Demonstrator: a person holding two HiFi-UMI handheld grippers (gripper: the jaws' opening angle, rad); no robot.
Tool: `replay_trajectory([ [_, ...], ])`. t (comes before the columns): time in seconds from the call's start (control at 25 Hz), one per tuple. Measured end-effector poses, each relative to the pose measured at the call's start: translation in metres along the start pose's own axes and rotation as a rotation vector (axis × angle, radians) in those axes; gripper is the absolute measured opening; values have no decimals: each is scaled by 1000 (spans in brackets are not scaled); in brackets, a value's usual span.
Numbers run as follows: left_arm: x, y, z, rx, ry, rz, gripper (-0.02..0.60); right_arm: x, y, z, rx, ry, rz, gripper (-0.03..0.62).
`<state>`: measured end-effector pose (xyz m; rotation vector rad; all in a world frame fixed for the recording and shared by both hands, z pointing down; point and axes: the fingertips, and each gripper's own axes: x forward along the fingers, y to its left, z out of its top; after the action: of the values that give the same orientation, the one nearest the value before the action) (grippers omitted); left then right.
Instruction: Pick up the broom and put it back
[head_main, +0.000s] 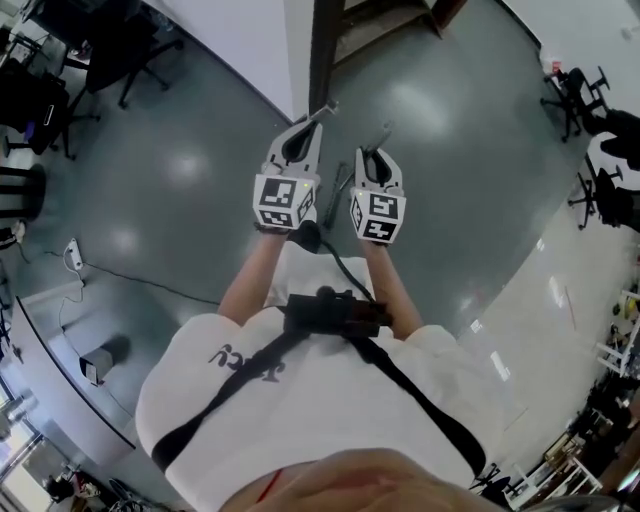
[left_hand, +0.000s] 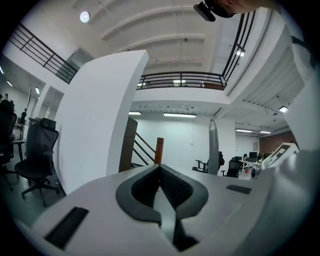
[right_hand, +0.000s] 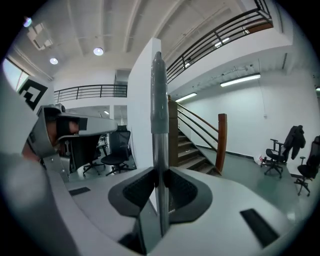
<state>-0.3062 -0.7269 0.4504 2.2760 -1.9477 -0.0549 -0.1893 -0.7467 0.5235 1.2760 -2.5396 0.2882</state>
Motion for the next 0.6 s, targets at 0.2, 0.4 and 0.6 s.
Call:
replay_trajectory([
  [0.2, 41, 32, -28, -31, 62, -6, 9, 42, -36, -28, 34, 94, -57, 94],
  [0.4, 76, 59, -52, -52, 107, 7, 9, 98, -57, -35, 33, 129, -75, 95],
  [0.6, 112, 72, -81, -73, 153, 29, 9, 155, -85, -56, 53, 196, -81, 95],
])
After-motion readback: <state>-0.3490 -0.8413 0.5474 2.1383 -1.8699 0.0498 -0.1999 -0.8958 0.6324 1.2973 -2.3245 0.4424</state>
